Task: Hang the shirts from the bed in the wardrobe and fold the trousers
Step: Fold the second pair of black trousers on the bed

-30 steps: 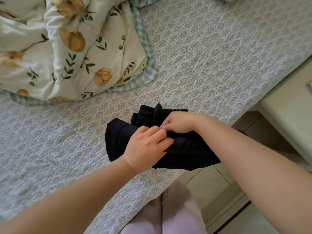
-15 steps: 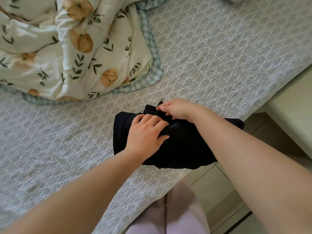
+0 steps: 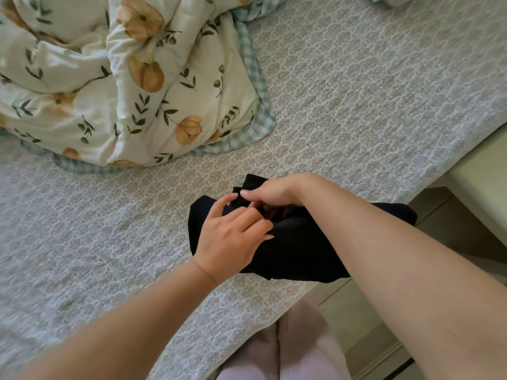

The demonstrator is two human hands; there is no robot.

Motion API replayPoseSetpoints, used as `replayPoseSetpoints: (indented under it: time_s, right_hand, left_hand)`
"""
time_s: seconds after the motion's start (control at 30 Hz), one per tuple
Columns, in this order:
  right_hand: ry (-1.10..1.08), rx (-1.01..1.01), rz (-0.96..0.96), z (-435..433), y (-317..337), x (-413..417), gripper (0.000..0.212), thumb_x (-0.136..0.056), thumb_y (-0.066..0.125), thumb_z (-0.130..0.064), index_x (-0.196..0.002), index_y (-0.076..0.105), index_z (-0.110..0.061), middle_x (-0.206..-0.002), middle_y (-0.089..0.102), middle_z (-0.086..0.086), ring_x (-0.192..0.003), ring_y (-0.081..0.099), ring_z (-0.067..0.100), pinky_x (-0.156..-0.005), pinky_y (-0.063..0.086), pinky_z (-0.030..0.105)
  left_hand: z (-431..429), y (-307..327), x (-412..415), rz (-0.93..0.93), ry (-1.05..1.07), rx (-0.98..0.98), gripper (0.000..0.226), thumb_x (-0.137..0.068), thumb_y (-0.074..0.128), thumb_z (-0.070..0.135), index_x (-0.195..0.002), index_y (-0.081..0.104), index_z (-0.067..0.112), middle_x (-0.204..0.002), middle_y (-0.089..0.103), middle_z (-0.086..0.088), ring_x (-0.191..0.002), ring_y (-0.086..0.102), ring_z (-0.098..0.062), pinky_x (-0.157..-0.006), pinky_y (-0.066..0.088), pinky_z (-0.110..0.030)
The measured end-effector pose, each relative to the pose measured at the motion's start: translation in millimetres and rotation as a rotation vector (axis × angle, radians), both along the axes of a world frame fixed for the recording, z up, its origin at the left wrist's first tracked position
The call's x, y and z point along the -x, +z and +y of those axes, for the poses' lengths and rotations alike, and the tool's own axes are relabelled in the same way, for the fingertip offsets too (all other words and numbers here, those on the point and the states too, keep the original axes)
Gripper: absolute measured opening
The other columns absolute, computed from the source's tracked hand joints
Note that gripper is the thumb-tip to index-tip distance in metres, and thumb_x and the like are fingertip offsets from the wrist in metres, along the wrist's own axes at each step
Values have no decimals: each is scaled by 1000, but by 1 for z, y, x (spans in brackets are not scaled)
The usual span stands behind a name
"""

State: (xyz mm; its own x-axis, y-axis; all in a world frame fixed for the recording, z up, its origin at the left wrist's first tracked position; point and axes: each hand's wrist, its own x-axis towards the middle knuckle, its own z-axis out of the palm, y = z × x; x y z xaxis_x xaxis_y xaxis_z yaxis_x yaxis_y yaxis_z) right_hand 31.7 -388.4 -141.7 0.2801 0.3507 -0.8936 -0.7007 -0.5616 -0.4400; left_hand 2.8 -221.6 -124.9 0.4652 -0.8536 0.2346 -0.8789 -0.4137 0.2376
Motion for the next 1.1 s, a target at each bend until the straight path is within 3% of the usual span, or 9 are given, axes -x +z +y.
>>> replayPoseSetpoints:
  time_s: [0.13,0.23,0.37,0.53,0.63,0.77,0.87,0.93,1.1]
  right_hand:
    - [229,102,-49,2,-3,5,57,-97,25,-56,-111,60,-13,-89,51,-1,-74,46,12,-82,33,33]
    - [113,216,-240,-7,-8,10,55,-97,27,-53,-111,64,-14,-97,57,0,-85,52,15,-79,36,31]
    - [-83,271,-546,-39,-6,23,40,-93,50,-43,-62,64,-21,-60,59,-12,-59,56,5,-59,42,28]
    - [33,127,-160,-37,0,32,48,-94,37,-55,-84,66,-19,-85,61,-3,-80,57,12,-79,41,31]
    - [-332,22,-185,-47,3,26,47,-97,31,-51,-98,69,-24,-97,69,-1,-92,64,15,-90,45,34]
    - [-717,278,-632,-74,-4,45,24,-92,46,-48,-97,62,-31,-96,63,-18,-91,59,1,-90,46,31]
    - [-252,574,-818,-75,-16,73,52,-81,49,-63,-121,56,-31,-119,55,-14,-118,46,10,-100,33,36]
    - [89,684,-812,-68,-29,82,68,-78,41,-71,-133,47,-31,-134,49,-8,-129,35,16,-109,21,40]
    - [126,846,-832,-65,-57,71,56,-86,35,-66,-128,53,-34,-131,47,-4,-129,31,18,-113,12,43]
  left_hand:
    - [-4,5,4,-10,2,43,24,-92,54,25,-77,72,18,-74,66,5,-66,66,-14,-97,40,-40]
    - [-7,4,-2,13,13,12,23,-92,54,26,-79,71,17,-74,65,4,-64,64,-14,-95,41,-39]
    - [-11,-2,-11,28,-4,-21,22,-92,54,28,-81,70,18,-74,62,4,-63,62,-14,-94,41,-37]
    - [-15,-6,-14,54,19,-28,21,-91,54,29,-84,70,17,-75,61,4,-62,61,-14,-91,42,-36]
    - [-22,-7,-20,81,74,-67,22,-89,53,32,-85,69,18,-77,61,3,-65,61,-17,-90,43,-38]
    - [-39,-19,-33,169,271,-212,28,-88,58,39,-107,67,20,-102,63,-1,-99,60,-27,-100,38,-49]
    - [-46,-39,-26,302,345,-490,63,-90,36,59,-144,33,27,-145,36,-3,-137,30,-26,-114,9,-54]
    - [-44,-55,-22,326,323,-615,74,-87,15,69,-150,12,31,-156,19,-1,-145,9,-21,-115,-6,-51]
    - [-53,-79,-40,362,369,-652,73,-84,7,70,-147,20,35,-154,23,2,-145,7,-20,-115,-6,-49]
